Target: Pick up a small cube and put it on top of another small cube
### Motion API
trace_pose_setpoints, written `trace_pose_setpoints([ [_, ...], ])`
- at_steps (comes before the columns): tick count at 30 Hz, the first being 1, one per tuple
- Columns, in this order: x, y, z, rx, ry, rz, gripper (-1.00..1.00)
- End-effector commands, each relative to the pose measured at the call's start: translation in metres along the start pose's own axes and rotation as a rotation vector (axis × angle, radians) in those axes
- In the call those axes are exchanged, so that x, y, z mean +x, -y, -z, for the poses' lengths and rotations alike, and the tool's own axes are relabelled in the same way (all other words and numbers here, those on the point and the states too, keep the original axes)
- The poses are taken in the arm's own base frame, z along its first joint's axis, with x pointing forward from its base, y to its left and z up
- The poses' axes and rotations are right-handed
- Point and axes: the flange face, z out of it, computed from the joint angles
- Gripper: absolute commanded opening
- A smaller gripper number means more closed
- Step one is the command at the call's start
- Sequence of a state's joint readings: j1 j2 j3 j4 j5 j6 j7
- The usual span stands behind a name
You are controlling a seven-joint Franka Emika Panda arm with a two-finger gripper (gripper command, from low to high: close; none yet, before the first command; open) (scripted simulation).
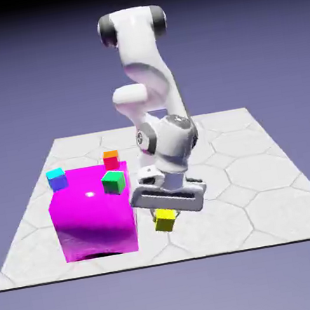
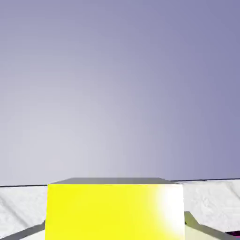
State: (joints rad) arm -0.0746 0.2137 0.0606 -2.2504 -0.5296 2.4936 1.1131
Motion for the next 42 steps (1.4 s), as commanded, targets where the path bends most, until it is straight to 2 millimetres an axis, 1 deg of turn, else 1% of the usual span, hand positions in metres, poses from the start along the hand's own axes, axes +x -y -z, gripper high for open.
trace_pose_setpoints([
  [1,0.007,-0.008,0.002,-0.008,0.001,0.018,-1.0],
  [6,0.038,-0.048,0.014,-0.035,0.02,0.106,-1.0],
  [11,0.064,-0.09,0.027,-0.045,0.05,0.195,-1.0],
  [16,0.085,-0.134,0.041,-0.034,0.086,0.284,-1.0],
  [21,0.101,-0.179,0.054,-0.002,0.122,0.375,-1.0],
  [26,0.112,-0.224,0.066,0.052,0.153,0.469,-1.0],
  [31,0.118,-0.269,0.077,0.125,0.173,0.567,-1.0],
  [36,0.119,-0.313,0.085,0.216,0.177,0.667,-1.0],
  [42,0.115,-0.364,0.092,0.342,0.153,0.792,-1.0],
])
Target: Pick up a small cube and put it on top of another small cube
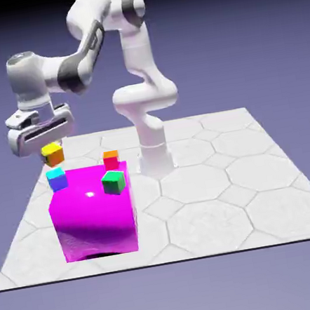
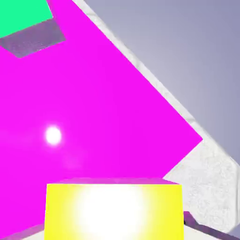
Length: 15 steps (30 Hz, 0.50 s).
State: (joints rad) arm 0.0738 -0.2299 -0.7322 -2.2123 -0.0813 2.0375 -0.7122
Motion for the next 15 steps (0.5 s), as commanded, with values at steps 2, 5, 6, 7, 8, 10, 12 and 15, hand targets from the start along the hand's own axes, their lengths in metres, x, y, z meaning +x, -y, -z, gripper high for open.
trace_pose_setpoints([
  [2,-0.013,-0.009,0.005,0.033,-0.023,0.049,-1.0],
  [5,-0.034,-0.021,0.01,0.081,-0.064,0.125,-1.0],
  [6,-0.034,-0.021,0.01,0.083,-0.065,0.127,-1.0],
  [7,-0.034,-0.021,0.01,0.083,-0.065,0.127,-1.0],
  [8,-0.033,-0.021,-0.007,0.084,-0.065,0.128,-1.0],
  [10,-0.031,-0.019,-0.04,0.084,-0.065,0.128,-1.0],
  [12,-0.033,-0.018,-0.059,0.083,-0.064,0.126,-1.0],
  [15,-0.032,-0.019,-0.043,0.084,-0.065,0.128,1.0],
])
